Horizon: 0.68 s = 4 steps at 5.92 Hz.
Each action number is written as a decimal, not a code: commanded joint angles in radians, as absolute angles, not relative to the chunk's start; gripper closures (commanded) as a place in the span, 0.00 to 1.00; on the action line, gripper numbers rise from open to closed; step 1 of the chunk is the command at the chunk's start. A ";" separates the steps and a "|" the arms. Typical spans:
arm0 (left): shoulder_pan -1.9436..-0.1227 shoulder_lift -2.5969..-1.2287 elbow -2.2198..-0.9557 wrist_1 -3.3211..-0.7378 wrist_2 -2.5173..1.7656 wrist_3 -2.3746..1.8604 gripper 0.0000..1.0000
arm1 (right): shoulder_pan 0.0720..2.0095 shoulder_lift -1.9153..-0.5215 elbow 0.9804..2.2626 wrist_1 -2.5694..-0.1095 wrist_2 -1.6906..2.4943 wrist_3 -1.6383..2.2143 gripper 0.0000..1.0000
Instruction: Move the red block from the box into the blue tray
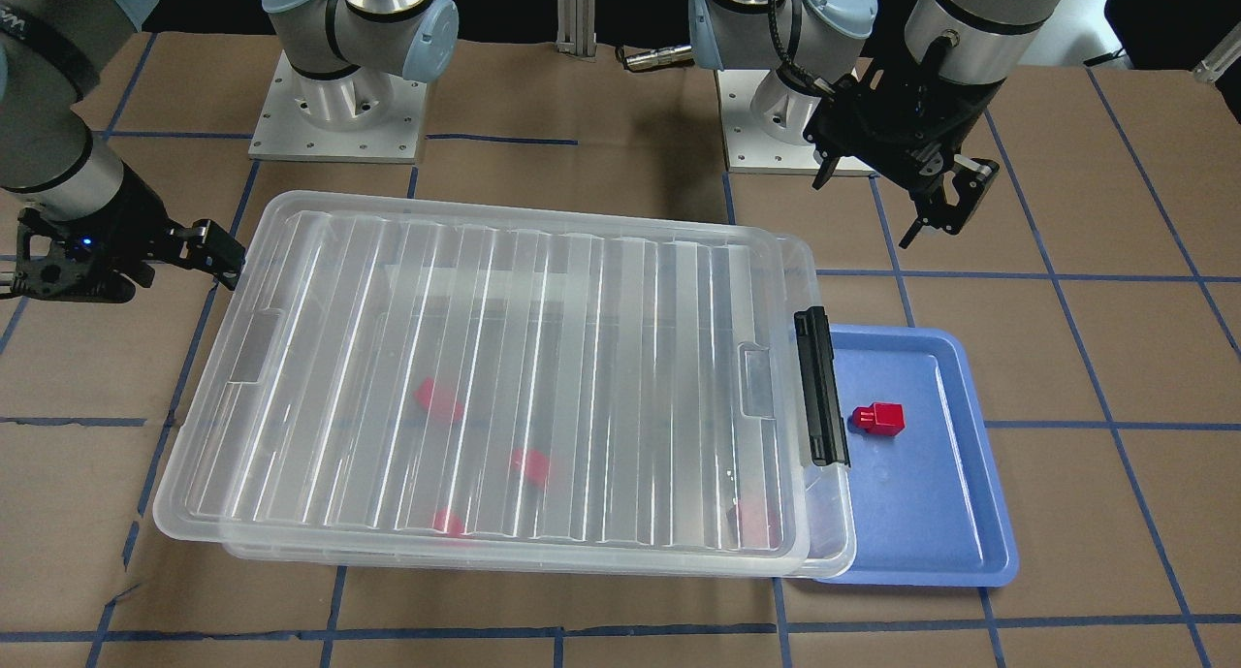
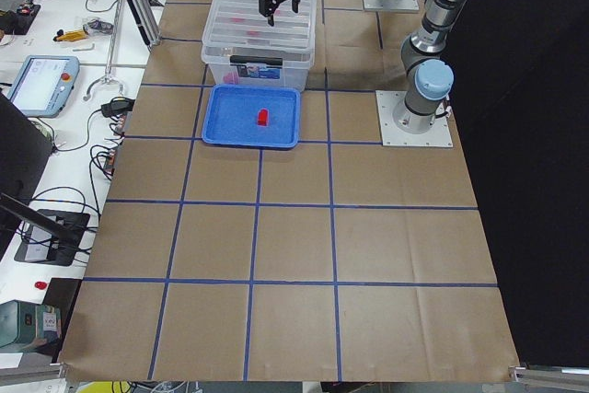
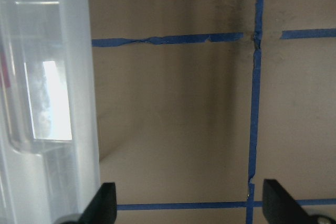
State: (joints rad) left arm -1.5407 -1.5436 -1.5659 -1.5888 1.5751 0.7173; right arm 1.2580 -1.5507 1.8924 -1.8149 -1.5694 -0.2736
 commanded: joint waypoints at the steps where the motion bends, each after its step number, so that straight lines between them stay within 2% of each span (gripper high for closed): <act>1: -1.580 -1.542 -1.563 -1.525 1.582 0.346 0.02 | 1.290 -1.551 1.893 -1.815 -1.566 -0.247 0.00; 4: -1.610 -1.535 -1.566 -1.529 1.572 0.059 0.02 | 1.292 -1.552 1.898 -1.815 -1.549 -0.245 0.00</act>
